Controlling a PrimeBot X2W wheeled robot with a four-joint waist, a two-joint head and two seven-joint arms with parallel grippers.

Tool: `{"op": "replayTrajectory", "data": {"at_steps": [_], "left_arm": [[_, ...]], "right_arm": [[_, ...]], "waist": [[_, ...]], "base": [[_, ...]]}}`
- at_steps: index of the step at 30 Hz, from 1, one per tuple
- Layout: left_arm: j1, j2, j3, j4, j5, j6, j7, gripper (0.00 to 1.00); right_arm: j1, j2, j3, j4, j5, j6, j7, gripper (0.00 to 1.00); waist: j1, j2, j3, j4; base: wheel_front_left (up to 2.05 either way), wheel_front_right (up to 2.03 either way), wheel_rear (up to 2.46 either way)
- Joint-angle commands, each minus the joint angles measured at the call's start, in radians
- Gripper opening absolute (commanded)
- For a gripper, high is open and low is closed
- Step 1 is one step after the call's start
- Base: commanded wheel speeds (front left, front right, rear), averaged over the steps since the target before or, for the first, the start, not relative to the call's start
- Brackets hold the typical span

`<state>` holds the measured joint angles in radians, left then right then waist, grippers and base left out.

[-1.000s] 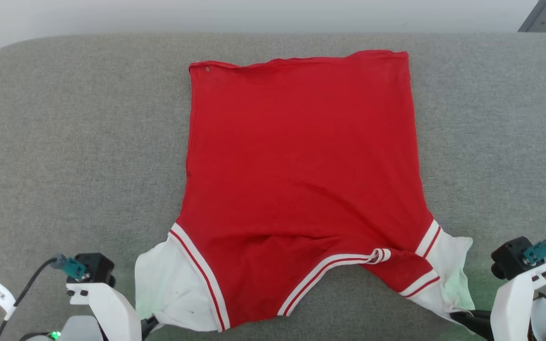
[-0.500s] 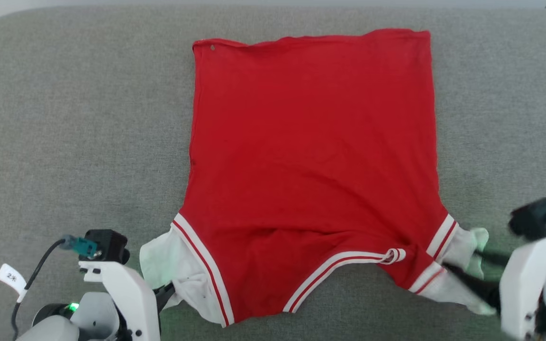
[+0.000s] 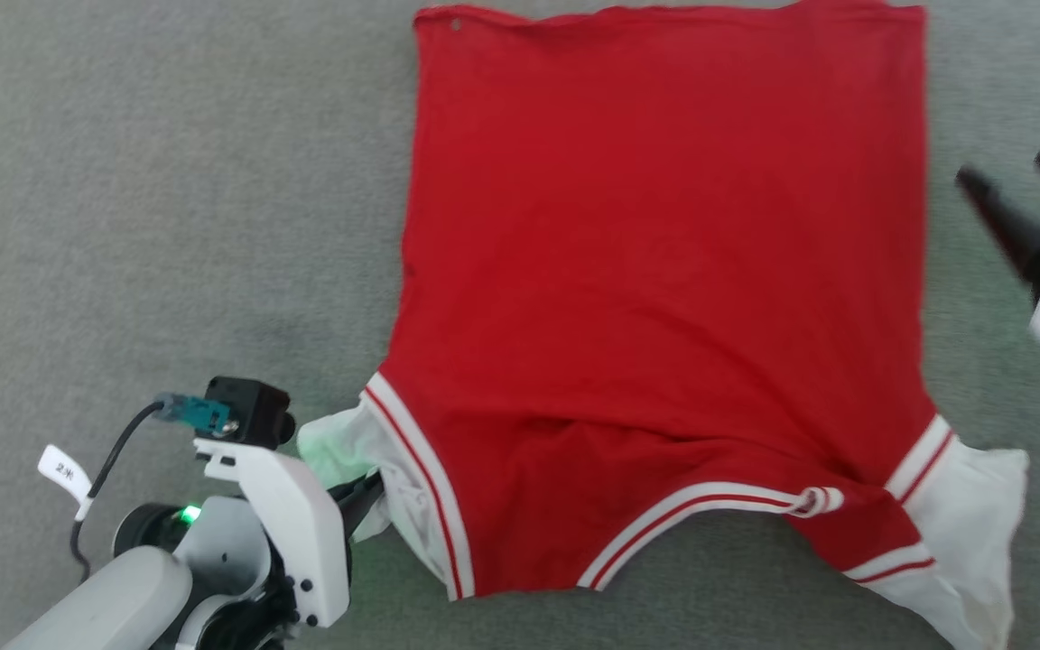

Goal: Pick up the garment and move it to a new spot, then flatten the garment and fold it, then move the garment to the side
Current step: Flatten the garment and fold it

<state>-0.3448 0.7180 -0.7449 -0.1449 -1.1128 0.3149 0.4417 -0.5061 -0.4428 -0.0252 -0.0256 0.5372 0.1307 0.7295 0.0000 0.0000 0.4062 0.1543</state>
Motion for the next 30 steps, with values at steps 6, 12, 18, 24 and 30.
{"op": "replayTrajectory", "data": {"at_steps": [6,12,18,24,30], "left_arm": [[-0.058,-0.034,-0.02,0.025,0.028,-0.032,0.008,0.0],[-0.103,-0.078,-0.047,0.053,0.047,-0.066,0.016,0.0],[-0.146,-0.129,-0.081,0.092,0.049,-0.108,0.033,0.0],[-0.164,-0.157,-0.095,0.138,0.046,-0.134,0.029,0.0],[-0.159,-0.15,-0.076,0.163,0.04,-0.132,0.008,0.0]], "right_arm": [[-0.235,-0.033,0.028,0.284,-0.064,0.0,-0.05,1.0],[-0.442,-0.022,0.006,0.573,-0.11,0.0,-0.015,1.0],[-0.572,-0.027,-0.005,0.792,-0.174,0.0,0.064,1.0],[-0.594,-0.011,-0.019,1.009,-0.256,0.0,0.265,0.98],[-0.616,-0.009,0.01,0.994,-0.283,0.0,0.295,0.0]], "waist": [[0.0,0.0,0.062,0.081],[0.0,0.0,0.108,0.148],[0.0,0.0,0.136,0.215],[0.0,0.0,0.145,0.24],[0.0,0.0,0.139,0.206]], "base": [[0.0,0.0,0.0],[0.0,0.0,0.0],[0.0,0.0,0.0],[0.0,0.0,0.0],[0.0,0.0,0.0]]}}
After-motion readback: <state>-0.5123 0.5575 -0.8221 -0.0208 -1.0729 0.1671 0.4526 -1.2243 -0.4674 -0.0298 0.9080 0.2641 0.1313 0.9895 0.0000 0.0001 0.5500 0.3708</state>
